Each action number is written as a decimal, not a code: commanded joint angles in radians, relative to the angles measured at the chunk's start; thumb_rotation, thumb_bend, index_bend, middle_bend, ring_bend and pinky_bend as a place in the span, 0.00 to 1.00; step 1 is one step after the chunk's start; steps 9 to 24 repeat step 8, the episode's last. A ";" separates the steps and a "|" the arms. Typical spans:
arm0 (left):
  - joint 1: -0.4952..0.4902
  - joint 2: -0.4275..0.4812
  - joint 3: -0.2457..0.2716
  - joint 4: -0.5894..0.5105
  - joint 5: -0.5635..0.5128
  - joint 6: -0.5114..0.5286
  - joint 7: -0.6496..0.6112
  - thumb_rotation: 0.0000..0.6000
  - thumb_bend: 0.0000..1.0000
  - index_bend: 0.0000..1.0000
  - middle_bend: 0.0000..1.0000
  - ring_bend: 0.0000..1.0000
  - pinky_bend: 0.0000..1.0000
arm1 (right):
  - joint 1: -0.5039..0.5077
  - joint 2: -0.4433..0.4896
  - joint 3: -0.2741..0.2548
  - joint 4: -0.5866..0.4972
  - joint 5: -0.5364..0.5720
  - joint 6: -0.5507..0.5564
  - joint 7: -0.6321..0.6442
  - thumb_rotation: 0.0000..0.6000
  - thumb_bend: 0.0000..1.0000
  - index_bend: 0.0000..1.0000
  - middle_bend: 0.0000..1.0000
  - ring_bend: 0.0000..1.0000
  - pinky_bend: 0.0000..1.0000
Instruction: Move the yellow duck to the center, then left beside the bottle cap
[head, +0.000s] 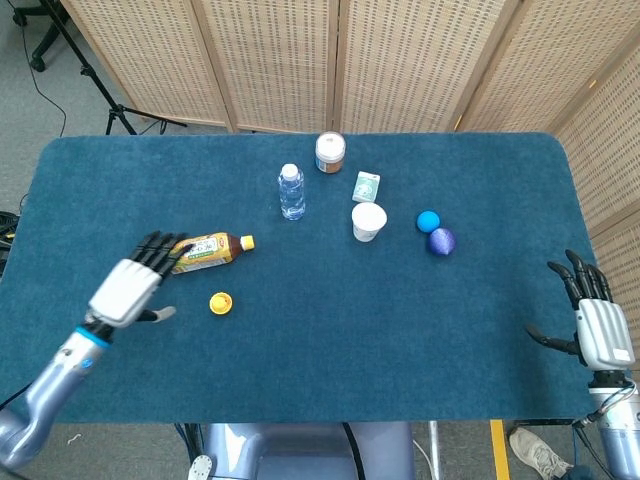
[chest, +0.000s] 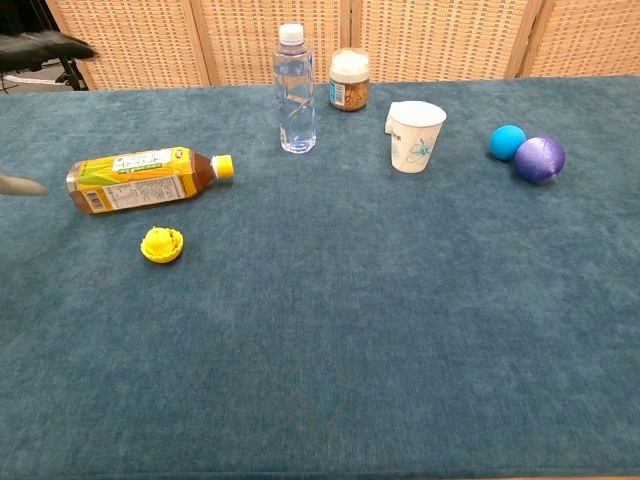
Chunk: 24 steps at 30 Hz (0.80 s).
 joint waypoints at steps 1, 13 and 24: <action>0.161 0.056 -0.006 -0.031 -0.131 0.129 -0.025 1.00 0.00 0.00 0.00 0.00 0.00 | -0.001 -0.007 -0.002 0.010 -0.013 0.017 -0.024 1.00 0.14 0.11 0.00 0.00 0.00; 0.287 0.088 -0.020 -0.019 -0.265 0.147 -0.131 1.00 0.00 0.00 0.00 0.00 0.00 | -0.011 -0.035 0.006 0.027 -0.013 0.063 -0.100 1.00 0.05 0.10 0.00 0.00 0.00; 0.287 0.088 -0.020 -0.019 -0.265 0.147 -0.131 1.00 0.00 0.00 0.00 0.00 0.00 | -0.011 -0.035 0.006 0.027 -0.013 0.063 -0.100 1.00 0.05 0.10 0.00 0.00 0.00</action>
